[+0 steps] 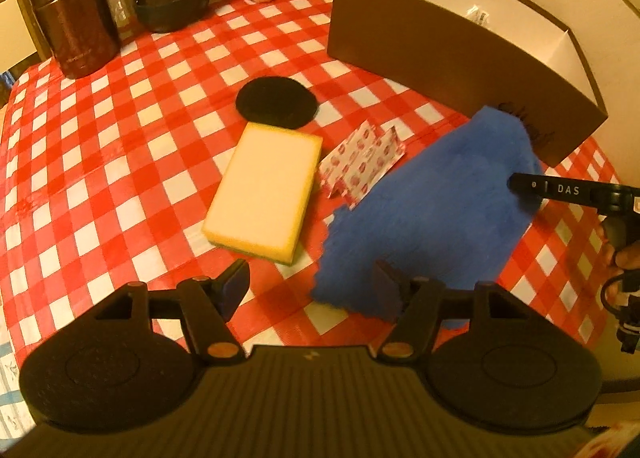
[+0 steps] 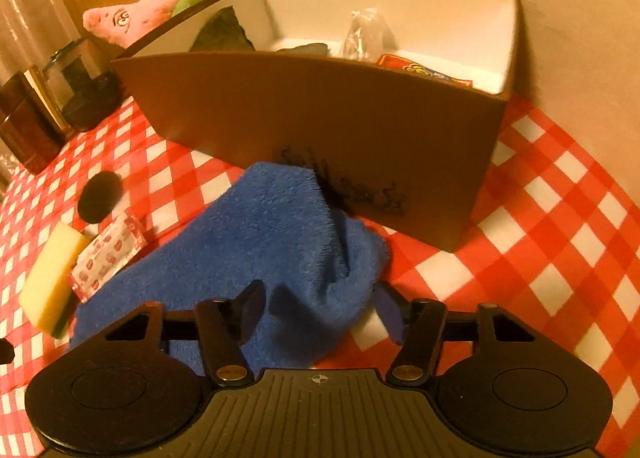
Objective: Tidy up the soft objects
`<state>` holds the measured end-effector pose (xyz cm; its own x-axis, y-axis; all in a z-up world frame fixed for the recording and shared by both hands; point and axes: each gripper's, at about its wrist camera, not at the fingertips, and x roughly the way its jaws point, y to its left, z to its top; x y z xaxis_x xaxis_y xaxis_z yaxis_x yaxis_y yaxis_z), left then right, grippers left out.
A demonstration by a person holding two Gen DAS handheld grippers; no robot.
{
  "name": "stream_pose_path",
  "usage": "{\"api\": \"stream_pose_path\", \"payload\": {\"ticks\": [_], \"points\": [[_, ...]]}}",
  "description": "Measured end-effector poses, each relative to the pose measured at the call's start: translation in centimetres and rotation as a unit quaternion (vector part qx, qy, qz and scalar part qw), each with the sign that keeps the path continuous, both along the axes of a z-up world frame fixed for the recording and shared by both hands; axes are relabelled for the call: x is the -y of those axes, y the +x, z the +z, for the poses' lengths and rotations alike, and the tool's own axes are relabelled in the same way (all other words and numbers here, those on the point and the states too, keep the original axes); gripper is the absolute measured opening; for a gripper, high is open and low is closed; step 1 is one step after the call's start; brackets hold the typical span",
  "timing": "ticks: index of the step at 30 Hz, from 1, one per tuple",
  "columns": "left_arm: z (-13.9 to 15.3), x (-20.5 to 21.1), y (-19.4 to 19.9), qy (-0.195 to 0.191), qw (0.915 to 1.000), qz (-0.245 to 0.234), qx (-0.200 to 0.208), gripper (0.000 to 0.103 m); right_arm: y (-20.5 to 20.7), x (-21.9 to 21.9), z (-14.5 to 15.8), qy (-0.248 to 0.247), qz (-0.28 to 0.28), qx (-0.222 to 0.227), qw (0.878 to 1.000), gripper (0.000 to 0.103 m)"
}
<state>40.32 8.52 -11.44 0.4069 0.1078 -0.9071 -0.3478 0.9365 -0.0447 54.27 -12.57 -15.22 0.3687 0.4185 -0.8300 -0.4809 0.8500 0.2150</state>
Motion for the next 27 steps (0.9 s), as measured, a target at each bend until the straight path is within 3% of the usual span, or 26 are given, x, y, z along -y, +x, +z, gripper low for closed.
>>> {"api": "stream_pose_path", "payload": {"ticks": [3,5,11,17,20,23,27], "points": [[-0.1,-0.1,-0.1,0.003,1.0000,0.001,-0.002,0.065,-0.4,-0.5,0.0,-0.011,0.009,0.016,1.000,0.019],[-0.1,-0.2,-0.2,-0.001,1.0000,0.002,-0.001,0.065,-0.8,-0.5,0.3,-0.008,0.023,0.025,0.999,0.010],[-0.1,-0.4,-0.3,-0.003,1.0000,0.000,0.003,0.065,-3.0,0.5,3.2,0.000,0.046,0.071,0.996,0.007],[0.0,-0.2,-0.3,-0.010,0.9999,-0.007,0.011,0.065,-4.7,2.6,9.0,0.033,0.051,0.117,0.991,0.007],[0.1,0.1,-0.3,-0.013,0.9997,-0.014,0.016,0.065,-5.8,2.5,11.5,0.055,0.079,0.135,0.986,0.007],[0.1,0.3,-0.3,-0.015,0.9996,-0.018,0.018,0.065,-7.4,1.1,11.9,0.063,0.128,0.117,0.983,0.007],[0.1,0.2,-0.7,-0.018,0.9996,-0.016,0.017,0.065,-9.6,-2.0,9.1,0.053,0.173,0.063,0.982,0.007]]}}
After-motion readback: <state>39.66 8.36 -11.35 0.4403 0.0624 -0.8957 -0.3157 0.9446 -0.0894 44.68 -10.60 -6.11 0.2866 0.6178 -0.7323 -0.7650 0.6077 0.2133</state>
